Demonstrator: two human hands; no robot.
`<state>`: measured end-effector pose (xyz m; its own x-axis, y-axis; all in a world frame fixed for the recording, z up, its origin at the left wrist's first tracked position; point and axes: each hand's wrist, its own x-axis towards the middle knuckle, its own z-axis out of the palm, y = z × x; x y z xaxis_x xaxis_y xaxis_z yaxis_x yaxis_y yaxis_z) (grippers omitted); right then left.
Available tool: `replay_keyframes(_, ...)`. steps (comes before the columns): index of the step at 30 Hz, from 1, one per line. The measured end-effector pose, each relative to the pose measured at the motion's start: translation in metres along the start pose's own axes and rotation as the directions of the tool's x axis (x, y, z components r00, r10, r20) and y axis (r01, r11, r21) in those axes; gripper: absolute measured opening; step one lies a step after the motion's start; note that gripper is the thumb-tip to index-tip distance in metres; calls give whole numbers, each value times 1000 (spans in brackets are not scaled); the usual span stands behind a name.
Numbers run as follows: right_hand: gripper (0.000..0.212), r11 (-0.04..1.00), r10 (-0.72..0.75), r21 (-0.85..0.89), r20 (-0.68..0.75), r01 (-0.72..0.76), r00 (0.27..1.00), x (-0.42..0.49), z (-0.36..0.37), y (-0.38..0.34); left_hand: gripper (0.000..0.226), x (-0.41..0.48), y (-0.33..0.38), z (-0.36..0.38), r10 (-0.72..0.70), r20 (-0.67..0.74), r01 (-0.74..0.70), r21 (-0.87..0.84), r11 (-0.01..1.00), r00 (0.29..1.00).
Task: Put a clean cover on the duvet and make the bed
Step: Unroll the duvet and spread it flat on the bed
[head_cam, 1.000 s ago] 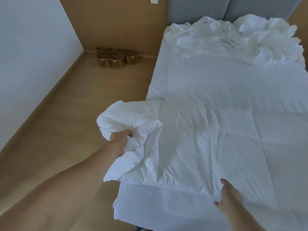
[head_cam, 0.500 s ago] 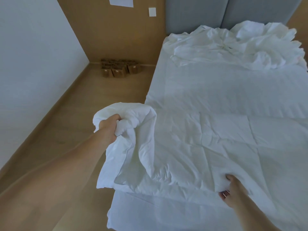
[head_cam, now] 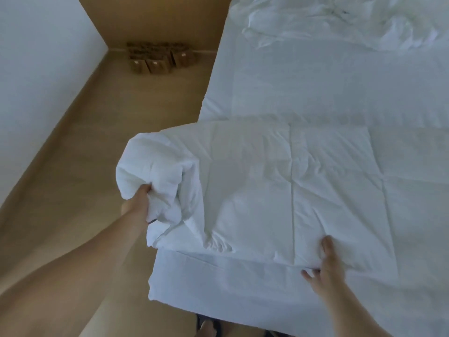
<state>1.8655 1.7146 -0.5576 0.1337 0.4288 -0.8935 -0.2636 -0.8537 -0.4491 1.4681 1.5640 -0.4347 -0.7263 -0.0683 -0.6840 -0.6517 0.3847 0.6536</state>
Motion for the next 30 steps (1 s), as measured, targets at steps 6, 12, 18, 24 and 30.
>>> replay_keyframes(6,89,1000,2,-13,-29,-2,1000,-8,-23,-26,50,-46,-41,-33,19,-102,-52,-338,940,995)
replay_keyframes(12,91,1000,-11,21,-88,13,996,-24,-66,-40,55,-106,-130,27,-136,233,133,27,991,963)
replay_keyframes(18,84,996,-87,7,-189,90,978,-13,-136,-60,70,-158,-207,116,-307,412,289,106,951,858)
replay_keyframes(24,86,994,-97,21,-239,105,966,32,-201,-97,72,-174,-251,175,-271,494,357,-86,930,826)
replay_keyframes(30,88,978,-121,154,-145,143,982,94,-231,-141,66,-167,-281,223,-193,399,332,-317,888,897)
